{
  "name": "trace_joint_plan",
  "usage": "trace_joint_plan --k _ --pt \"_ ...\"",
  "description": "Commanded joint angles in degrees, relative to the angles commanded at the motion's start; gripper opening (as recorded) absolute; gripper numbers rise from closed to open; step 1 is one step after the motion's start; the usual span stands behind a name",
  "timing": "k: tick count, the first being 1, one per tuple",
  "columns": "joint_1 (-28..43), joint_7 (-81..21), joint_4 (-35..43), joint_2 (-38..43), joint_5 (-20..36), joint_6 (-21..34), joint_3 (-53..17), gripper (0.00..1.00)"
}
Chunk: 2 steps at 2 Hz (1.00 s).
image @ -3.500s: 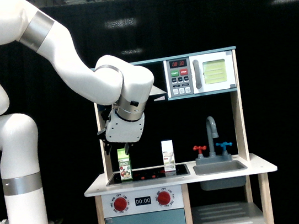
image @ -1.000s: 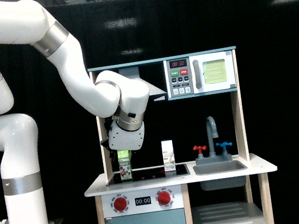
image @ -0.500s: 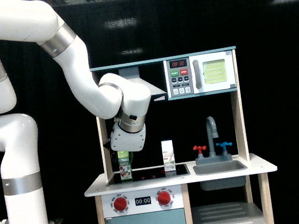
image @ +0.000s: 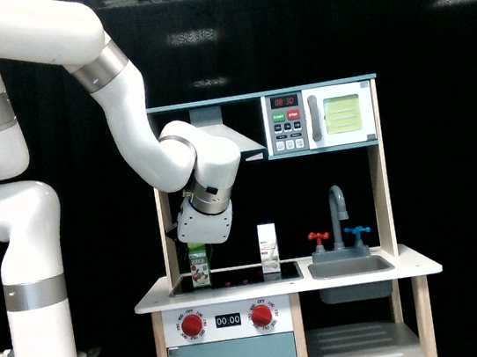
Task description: Put the green box into the sink
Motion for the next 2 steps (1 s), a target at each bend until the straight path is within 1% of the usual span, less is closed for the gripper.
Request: trace_joint_plan --k 1,2 --pt "2.15 -1.16 1.24 1.94 2.18 0.31 -1.17 0.00" --pt "4.51 -10.13 22.76 26.21 11.78 27.32 -15.55 0.00"
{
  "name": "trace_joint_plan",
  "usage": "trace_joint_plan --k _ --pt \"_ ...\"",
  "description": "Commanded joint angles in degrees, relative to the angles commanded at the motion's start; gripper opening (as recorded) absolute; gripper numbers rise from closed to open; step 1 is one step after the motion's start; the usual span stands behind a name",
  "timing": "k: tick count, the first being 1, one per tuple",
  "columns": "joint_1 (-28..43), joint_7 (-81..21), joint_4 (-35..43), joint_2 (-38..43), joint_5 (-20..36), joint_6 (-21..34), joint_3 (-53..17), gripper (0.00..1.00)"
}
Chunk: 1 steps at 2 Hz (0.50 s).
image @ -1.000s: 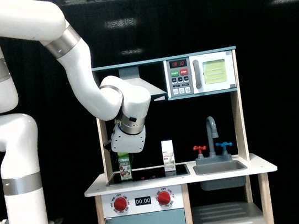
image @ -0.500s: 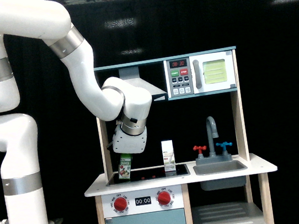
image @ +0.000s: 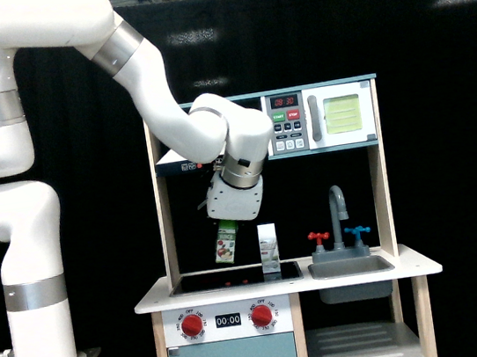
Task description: Put the green box into the sink
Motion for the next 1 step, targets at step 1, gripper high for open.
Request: trace_joint_plan --k 1 --pt "-39.26 -5.10 31.03 28.43 11.65 21.37 23.81 0.00"
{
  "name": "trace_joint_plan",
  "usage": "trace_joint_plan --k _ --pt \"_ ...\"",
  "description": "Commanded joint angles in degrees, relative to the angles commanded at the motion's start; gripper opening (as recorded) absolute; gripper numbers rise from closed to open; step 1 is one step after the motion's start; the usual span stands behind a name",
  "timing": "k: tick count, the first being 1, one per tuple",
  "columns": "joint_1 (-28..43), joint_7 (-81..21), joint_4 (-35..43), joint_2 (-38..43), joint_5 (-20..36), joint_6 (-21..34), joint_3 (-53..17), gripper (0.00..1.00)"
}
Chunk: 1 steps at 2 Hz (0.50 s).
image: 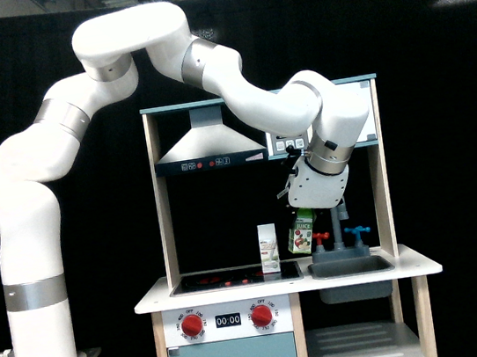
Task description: Put the green box into the sink
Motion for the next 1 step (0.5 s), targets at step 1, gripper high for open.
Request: trace_joint_plan --k 1 --pt "-9.66 3.27 10.29 5.15 0.45 -0.72 9.90 0.00"
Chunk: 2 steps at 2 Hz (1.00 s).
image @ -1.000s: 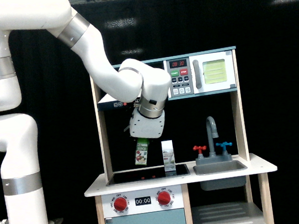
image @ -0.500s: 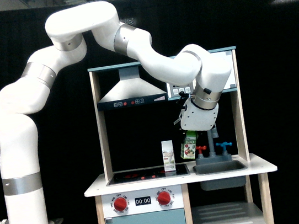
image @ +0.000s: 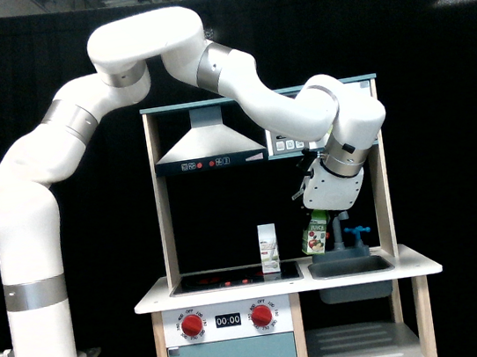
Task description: Put the green box into the sink
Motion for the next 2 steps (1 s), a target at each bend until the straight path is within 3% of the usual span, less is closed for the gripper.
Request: trace_joint_plan --k 1,2 --pt "-7.84 4.02 10.50 4.23 -1.04 0.84 7.11 0.00" --pt "-8.13 4.02 8.05 2.16 -2.69 -0.97 9.17 1.00"
